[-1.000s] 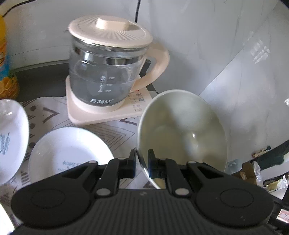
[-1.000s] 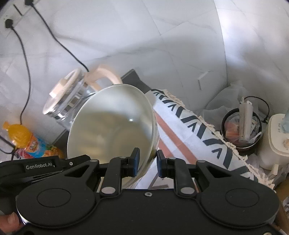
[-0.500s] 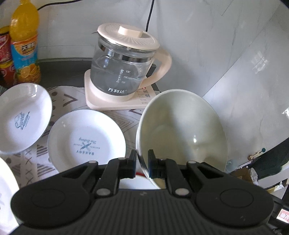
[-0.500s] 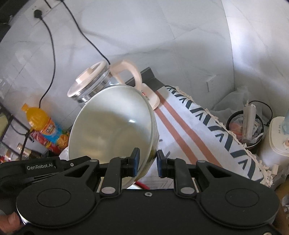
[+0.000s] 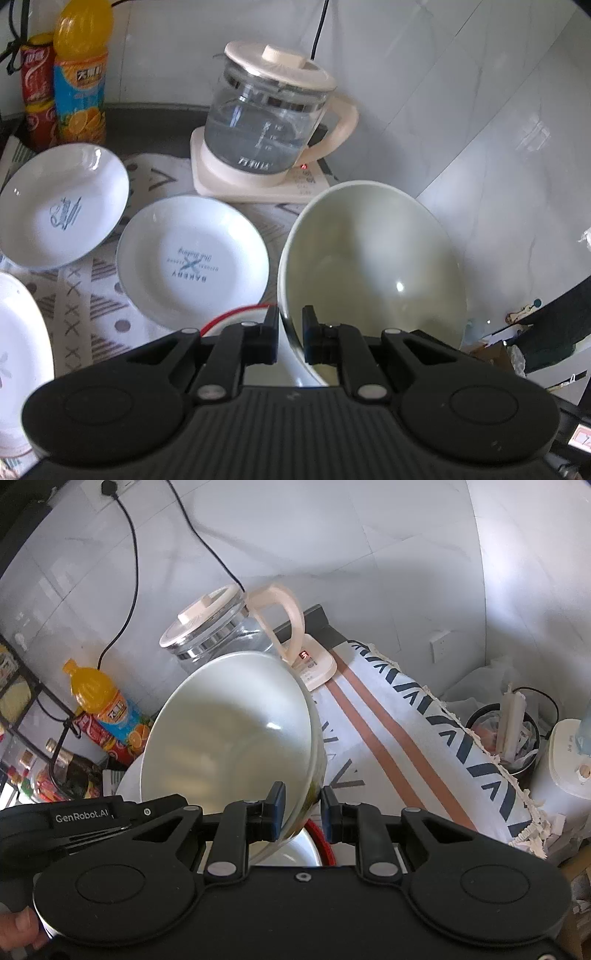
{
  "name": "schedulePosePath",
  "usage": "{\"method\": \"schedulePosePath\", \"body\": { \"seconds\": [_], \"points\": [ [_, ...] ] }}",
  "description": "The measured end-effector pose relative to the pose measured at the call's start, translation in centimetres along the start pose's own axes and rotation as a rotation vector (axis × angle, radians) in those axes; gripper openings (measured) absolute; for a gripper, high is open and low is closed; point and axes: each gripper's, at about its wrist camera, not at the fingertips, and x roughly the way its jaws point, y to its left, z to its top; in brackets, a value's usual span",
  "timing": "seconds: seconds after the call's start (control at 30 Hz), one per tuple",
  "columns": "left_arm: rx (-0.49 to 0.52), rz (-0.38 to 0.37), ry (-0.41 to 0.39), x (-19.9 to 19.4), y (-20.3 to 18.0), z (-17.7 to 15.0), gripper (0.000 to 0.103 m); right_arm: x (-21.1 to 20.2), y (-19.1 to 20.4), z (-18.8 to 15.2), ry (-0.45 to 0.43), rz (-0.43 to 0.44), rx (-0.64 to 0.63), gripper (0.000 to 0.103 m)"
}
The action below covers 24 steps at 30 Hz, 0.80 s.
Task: Organize plates and bowls
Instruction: 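Lift the yellow-banded bowl with the right gripper and carry it over the stack, then lower the yellow-banded bowl onto the bowl stack and open the right gripper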
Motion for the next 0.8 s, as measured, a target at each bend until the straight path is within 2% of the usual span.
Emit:
{"method": "schedulePosePath", "body": {
  "seconds": [0.37,0.8],
  "points": [
    [-0.032,0.026,0.065,-0.5,1.5,-1.7,0.011,0.0,0.5,-1.8,0.050,0.005,-0.021,0.021],
    [-0.055,0.049,0.107,-0.9,2.9,-3.5,0.011,0.1,1.5,-3.8,0.103,0.005,-0.047,0.022]
  ]
}}
